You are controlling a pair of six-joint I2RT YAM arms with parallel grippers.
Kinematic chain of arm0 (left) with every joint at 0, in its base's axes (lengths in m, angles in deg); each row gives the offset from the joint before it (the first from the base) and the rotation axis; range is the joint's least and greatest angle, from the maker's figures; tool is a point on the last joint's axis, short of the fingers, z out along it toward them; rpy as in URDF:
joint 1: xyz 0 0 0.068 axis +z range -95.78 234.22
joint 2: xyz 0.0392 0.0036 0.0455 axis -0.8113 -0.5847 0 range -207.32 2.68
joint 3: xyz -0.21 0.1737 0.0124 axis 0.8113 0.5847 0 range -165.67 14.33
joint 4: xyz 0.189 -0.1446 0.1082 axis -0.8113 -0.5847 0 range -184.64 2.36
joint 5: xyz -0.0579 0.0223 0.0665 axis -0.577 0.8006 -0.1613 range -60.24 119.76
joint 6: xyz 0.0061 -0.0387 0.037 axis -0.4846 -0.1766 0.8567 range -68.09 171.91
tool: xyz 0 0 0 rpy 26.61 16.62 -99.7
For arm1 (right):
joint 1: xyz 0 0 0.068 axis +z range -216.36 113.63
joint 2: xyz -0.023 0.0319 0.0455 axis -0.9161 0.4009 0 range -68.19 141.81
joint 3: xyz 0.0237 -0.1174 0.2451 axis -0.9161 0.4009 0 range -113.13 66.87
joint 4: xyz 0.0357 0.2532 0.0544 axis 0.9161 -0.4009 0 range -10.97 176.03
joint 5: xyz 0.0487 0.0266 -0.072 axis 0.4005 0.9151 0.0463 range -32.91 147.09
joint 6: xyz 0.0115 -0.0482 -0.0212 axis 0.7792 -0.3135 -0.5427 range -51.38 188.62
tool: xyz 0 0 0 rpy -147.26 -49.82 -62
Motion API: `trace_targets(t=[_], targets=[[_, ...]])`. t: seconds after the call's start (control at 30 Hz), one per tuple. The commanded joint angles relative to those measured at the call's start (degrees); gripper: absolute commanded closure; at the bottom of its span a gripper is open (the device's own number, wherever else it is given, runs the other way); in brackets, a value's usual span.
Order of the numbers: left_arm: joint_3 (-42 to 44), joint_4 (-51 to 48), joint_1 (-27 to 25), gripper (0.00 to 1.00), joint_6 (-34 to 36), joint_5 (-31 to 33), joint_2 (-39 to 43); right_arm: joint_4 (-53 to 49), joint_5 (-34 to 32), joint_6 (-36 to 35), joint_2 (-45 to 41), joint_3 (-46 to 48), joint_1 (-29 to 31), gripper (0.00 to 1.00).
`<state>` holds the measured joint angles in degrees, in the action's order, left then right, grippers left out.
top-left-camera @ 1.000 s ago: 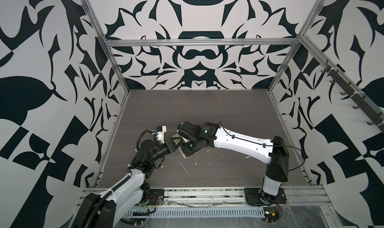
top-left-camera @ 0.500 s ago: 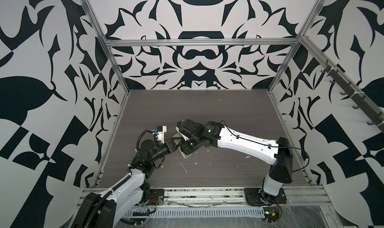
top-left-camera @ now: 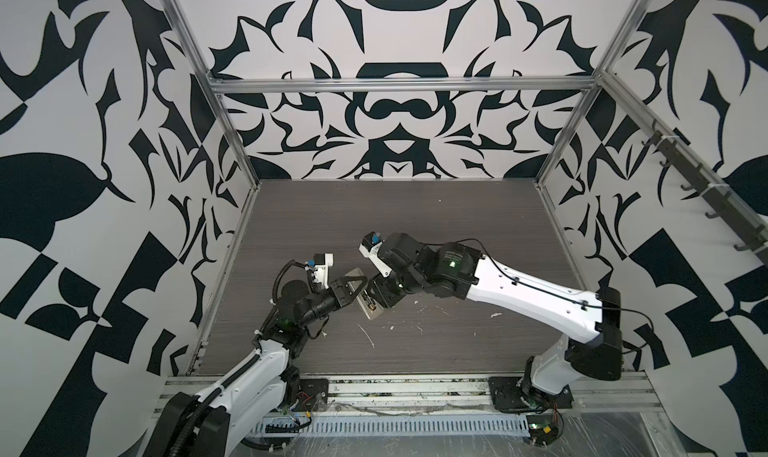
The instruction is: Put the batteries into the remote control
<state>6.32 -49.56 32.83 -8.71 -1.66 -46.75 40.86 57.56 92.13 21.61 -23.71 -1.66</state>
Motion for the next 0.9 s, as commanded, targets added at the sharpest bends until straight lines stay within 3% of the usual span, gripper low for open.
trace_targets(t=[0.0,0.23,0.3,0.37,0.43,0.87], targets=[[-2.0,-2.6,0.0,1.00,0.0,-1.4,2.3,0.0,-4.8,-5.4,-3.2,0.7,0.2,0.54],[-2.8,-6.8,0.0,1.00,0.4,-1.8,5.4,-1.6,-9.4,-12.6,-7.2,2.3,0.1,0.52],[-3.3,-8.0,0.0,1.00,0.6,-2.1,5.9,-0.3,-9.4,-14.7,-9.2,4.2,0.2,0.45],[-3.9,-9.2,0.1,1.00,1.1,-2.4,6.2,1.1,-9.2,-16.2,-10.8,5.9,0.1,0.29],[-4.8,-10.1,0.1,1.00,1.5,-2.9,6.0,2.5,-9.2,-17.2,-12.2,7.3,0.2,0.21],[-5.6,-8.7,0.1,1.00,0.6,-7.6,4.3,4.8,-5.2,-27.7,-16.4,9.9,0.2,0.15]])
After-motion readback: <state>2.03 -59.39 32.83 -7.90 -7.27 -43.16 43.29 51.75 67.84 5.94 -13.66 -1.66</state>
